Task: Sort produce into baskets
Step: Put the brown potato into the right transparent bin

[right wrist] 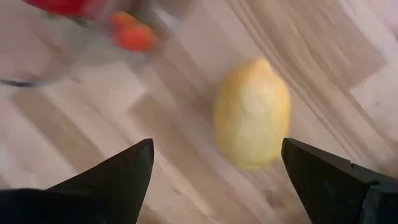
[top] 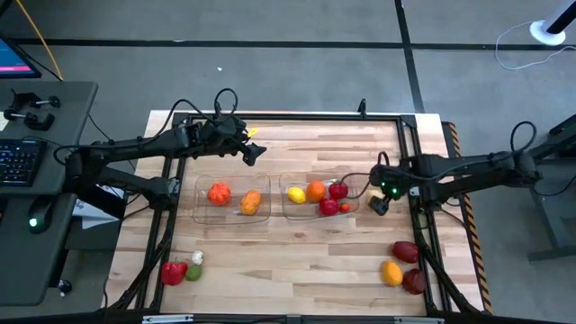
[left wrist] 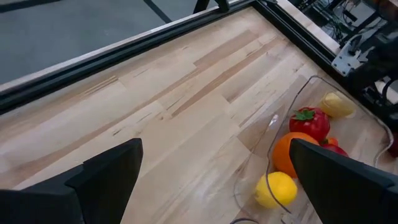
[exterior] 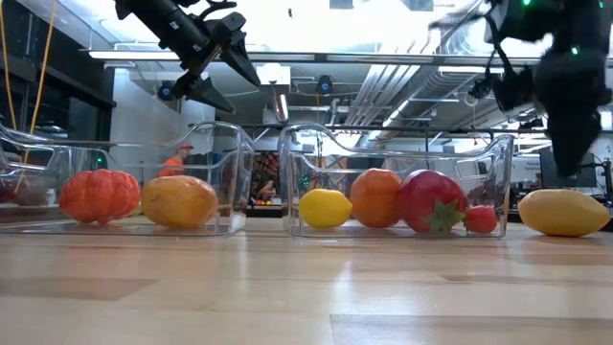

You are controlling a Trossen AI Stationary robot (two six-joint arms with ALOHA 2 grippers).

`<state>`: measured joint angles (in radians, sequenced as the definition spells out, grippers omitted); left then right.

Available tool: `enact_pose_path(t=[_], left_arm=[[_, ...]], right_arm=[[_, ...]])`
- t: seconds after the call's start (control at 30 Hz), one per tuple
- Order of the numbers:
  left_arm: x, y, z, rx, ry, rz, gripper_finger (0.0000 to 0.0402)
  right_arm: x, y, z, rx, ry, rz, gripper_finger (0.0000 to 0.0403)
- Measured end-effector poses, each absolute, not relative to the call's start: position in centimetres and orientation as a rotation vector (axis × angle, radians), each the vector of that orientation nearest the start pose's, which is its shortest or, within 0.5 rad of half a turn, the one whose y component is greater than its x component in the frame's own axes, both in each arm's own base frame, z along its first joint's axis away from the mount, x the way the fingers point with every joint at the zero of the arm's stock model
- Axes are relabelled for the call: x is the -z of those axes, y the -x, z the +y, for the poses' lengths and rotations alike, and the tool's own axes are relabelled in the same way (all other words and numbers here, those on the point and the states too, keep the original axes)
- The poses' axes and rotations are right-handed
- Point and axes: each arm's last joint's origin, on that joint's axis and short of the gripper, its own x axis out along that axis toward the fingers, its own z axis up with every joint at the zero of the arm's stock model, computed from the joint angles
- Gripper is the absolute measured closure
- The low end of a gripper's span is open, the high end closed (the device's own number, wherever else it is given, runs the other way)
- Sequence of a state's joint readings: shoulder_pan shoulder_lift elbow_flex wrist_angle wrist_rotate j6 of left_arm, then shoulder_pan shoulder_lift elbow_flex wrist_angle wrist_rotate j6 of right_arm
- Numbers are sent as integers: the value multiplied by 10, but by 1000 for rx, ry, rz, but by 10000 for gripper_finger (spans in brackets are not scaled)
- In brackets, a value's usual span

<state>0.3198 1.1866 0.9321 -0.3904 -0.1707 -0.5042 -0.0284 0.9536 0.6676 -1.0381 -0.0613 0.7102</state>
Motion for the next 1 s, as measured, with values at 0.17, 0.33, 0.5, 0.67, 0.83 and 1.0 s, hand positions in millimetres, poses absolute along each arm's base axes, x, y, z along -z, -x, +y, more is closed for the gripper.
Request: enact_pose_path(t=[0.17,0.33,0.5,0.67,0.83,1.0], left_arm=[[-287,-236,84,-626,490,525,9],[-287,-236,84,-638,486,523,9],[-287,-236,84,-639,487,522,9],[-287,-236,84,-626,535,516,9],[-287,-236,82,-573,527,532,9],[-288,-236,82,-558,531,530,9]], right_arm=[[-193,-137,-4,514,-626,1298,59],[-176,-136,-5,508,-594,1277,59],[-160,-136,-4,486,-587,1248,59],[-156,-130,-4,573,-657,1276,93],[-189,-141,-5,525,-613,1170,198],[-246,-153,-10,516,-534,1025,229]])
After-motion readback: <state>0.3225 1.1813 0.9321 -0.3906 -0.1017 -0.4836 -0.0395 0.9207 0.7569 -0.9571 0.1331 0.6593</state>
